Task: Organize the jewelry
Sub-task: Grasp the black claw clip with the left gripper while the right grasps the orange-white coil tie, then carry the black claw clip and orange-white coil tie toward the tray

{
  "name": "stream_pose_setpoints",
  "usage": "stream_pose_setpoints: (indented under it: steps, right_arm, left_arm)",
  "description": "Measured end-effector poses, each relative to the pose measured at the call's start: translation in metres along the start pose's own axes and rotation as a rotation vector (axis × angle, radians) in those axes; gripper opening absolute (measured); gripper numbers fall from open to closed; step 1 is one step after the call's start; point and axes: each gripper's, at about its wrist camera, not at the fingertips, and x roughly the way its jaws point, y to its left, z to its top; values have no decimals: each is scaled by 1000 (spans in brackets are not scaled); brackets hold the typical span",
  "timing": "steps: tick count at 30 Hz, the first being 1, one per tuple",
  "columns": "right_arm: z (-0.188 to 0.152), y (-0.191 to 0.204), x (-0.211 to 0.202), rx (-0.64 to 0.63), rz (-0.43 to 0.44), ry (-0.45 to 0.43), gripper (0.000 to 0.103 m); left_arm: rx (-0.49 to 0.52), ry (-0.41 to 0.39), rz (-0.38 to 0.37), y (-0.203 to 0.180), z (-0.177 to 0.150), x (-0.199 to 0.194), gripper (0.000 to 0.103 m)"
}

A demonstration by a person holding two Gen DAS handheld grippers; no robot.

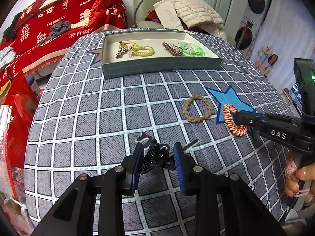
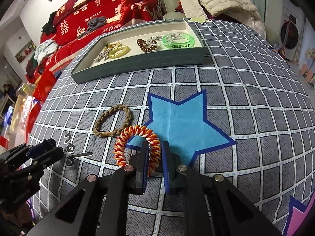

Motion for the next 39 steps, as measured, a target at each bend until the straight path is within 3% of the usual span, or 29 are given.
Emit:
stream_pose_setpoints:
  steps: [23, 39]
  right_arm:
    - [22, -23, -11, 91, 44, -21, 14]
    - [65, -17, -20, 40, 19, -68, 14]
  left_arm:
    - [-33, -50, 28, 10, 43, -6, 52]
    - [-22, -84, 91, 13, 79, 4, 52]
